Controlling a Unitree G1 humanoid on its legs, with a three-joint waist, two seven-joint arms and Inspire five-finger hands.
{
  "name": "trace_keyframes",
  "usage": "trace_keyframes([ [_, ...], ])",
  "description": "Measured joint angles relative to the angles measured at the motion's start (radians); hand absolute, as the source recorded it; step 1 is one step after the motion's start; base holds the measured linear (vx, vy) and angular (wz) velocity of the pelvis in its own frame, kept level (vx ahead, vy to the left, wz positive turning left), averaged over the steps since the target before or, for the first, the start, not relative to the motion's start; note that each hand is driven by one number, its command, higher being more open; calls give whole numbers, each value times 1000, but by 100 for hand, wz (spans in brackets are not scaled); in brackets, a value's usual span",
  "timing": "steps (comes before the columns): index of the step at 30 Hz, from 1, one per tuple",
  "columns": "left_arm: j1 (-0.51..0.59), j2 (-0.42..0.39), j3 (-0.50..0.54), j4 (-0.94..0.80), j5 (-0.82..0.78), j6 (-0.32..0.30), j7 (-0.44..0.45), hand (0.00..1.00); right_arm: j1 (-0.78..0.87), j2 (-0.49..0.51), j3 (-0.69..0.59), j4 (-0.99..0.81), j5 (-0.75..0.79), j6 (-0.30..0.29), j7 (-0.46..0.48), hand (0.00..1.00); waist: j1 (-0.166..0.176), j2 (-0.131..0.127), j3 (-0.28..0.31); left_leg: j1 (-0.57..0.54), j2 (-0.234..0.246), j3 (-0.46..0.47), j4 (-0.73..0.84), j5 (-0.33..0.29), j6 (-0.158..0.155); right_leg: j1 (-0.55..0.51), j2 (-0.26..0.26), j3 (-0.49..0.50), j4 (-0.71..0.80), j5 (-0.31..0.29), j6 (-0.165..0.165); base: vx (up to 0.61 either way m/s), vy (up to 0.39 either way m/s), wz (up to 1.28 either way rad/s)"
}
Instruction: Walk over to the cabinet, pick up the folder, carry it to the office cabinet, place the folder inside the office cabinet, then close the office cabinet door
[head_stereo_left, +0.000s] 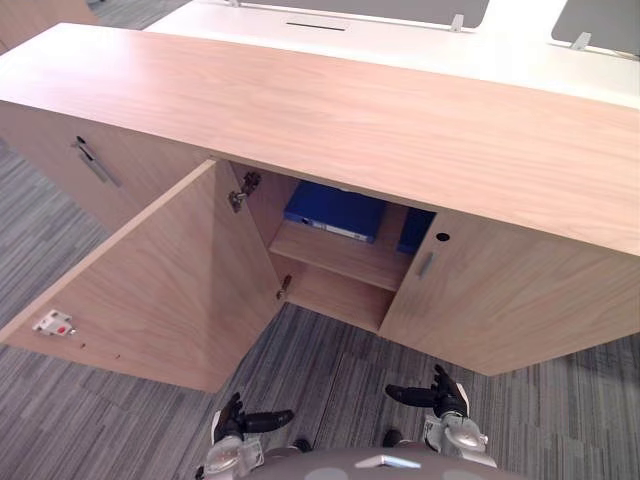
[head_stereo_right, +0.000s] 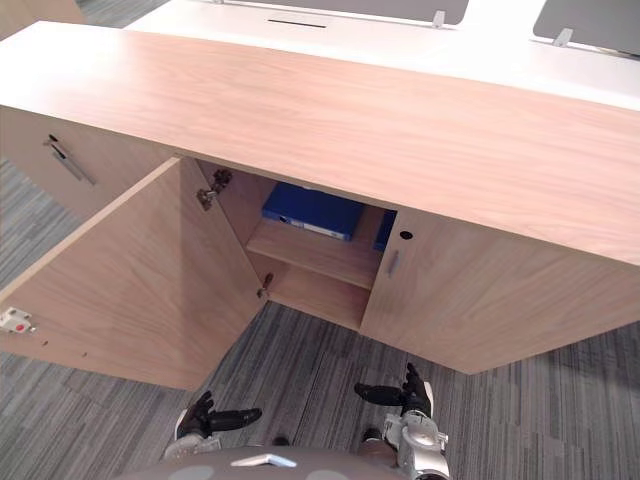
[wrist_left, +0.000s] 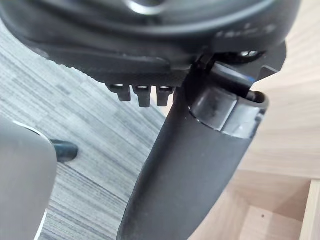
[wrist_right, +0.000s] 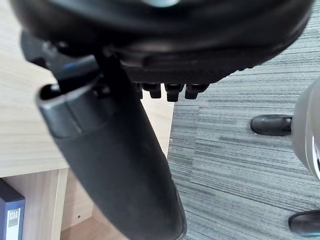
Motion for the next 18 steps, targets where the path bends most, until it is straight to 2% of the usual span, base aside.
trace_keyframes([
  [6,26,0,133,-9,-132,0,28,100,-25,-15,-7,17,0,0,-6,100,6,-9,-2,20,7,-52,-40,29,-2,40,11,-51,-19,3,-6,-40,-56,27],
  [7,34,2,186,-42,-201,-1,48,100,-26,-17,-19,17,0,0,-10,100,19,-12,-4,20,8,-68,-44,34,0,45,11,-65,-19,3,-7,-100,-27,30],
  [9,41,14,222,-94,-253,-10,65,100,-21,-17,-37,17,-1,0,-11,100,30,-18,-8,20,7,-84,-57,43,1,46,11,-77,-18,3,-8,-82,-10,25],
  [16,55,102,311,-235,-297,-38,109,100,-18,-19,-35,16,-3,0,-11,100,51,-21,-10,18,9,-120,-75,59,3,47,14,-99,-11,-5,-17,-28,-3,13],
  [18,54,156,319,-280,-298,-46,115,100,-17,-24,-31,16,-3,0,-10,100,52,-21,-10,17,11,-132,-78,59,3,48,17,-99,-7,-10,-24,17,-12,12],
])
